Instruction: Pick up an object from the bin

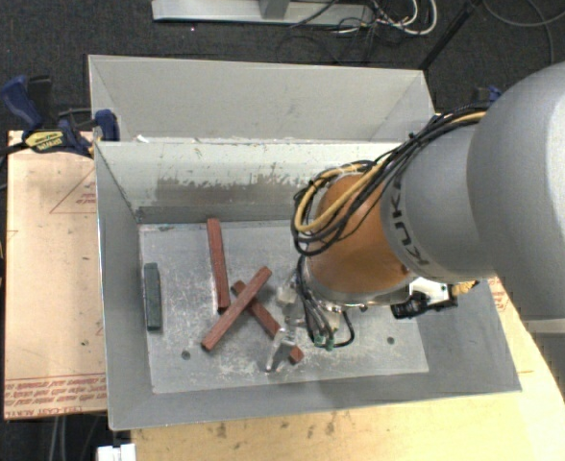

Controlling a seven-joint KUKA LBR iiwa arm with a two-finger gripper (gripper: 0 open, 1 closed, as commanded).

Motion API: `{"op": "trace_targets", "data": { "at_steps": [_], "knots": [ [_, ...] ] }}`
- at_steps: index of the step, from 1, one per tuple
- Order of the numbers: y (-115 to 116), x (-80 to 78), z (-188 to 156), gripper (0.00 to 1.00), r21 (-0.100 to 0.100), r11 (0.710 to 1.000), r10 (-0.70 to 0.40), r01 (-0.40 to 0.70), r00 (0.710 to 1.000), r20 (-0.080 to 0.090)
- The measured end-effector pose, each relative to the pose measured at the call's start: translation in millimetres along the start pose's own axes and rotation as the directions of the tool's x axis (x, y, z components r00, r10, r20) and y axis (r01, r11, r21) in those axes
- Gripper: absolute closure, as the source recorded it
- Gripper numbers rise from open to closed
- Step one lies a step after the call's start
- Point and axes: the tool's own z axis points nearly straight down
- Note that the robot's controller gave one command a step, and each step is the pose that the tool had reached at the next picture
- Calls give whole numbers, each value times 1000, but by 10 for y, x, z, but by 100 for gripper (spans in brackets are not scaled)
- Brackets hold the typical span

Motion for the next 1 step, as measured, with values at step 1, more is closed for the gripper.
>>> {"op": "trace_targets", "data": {
  "at_steps": [1],
  "knots": [
    [-23,-38,-4,0,-2,1000,-28,28,1000,-4]
  ]
}}
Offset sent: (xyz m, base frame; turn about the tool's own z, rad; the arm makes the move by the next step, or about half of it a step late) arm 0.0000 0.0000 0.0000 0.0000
